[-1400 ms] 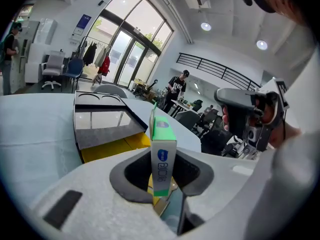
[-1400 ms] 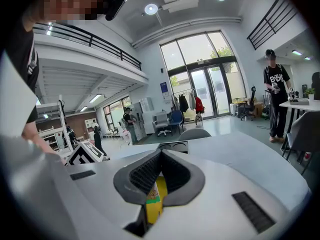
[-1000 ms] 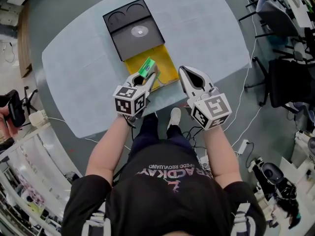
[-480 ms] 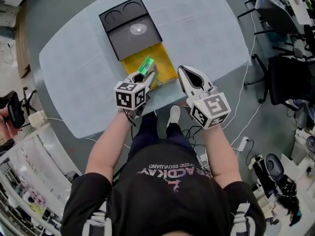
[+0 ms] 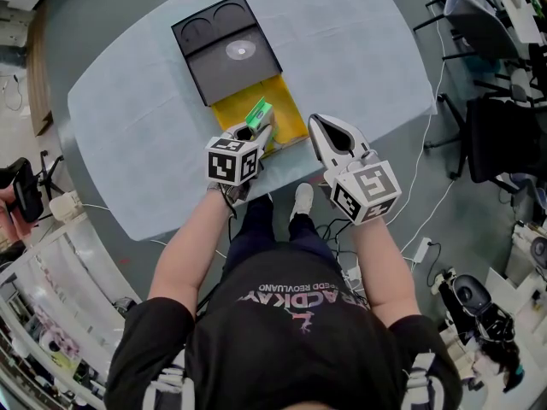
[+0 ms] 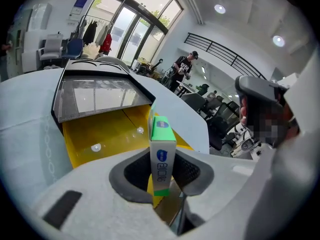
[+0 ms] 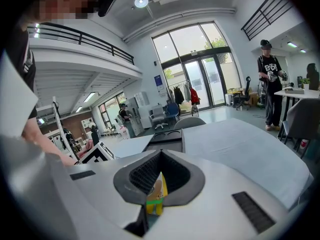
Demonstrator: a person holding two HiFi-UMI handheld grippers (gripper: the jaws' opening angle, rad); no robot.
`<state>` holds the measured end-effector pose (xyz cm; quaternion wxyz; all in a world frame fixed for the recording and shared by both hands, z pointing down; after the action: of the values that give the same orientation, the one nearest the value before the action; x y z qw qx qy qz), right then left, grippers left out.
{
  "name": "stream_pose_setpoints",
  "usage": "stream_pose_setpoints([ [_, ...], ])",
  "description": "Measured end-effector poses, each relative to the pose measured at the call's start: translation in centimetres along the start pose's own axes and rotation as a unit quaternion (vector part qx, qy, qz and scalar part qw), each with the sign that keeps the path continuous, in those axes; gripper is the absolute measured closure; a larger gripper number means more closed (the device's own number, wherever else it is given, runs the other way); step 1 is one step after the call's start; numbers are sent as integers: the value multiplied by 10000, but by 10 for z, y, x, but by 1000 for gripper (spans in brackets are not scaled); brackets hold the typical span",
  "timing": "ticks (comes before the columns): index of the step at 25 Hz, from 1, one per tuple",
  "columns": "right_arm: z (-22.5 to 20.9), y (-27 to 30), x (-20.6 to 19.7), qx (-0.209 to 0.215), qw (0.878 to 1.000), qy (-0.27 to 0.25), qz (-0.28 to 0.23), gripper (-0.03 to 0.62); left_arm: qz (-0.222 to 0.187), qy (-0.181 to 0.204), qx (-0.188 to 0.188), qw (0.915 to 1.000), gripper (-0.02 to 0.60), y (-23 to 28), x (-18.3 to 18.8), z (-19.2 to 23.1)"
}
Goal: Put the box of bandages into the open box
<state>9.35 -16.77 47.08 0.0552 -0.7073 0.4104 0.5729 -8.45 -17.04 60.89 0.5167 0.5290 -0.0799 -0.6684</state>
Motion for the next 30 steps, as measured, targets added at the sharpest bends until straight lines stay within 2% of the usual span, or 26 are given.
stream_pose_setpoints([
  [8, 0, 1, 3, 30, 10000, 9, 4, 585, 167, 214, 216, 9994, 465, 3, 5, 0],
  [10, -1, 0, 3, 31, 10000, 11, -1, 585, 156, 278, 289, 9991, 420, 3, 5, 0],
  [13, -1, -1, 1, 37, 10000, 19, -7, 585, 125, 336, 417, 9985, 405, 2, 4, 1],
  [17, -1, -2, 2, 63, 10000, 22, -24, 585, 40, 376, 675, 9970, 355, -3, 7, 5],
  [30, 5, -12, 9, 180, 9998, -5, -107, 585, -401, 268, 1303, 9903, 345, -31, 18, 12],
])
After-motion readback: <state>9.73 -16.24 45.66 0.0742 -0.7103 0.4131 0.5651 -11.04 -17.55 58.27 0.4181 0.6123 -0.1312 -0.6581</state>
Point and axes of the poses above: the fingertips, and each gripper's own axes: y forward along the fingers, z to its left, x out of its top, the point moved 8 cm from there along -y, backward along the fingers, and after that the axes turned 5 degrees about y, right-handed, at the moved point
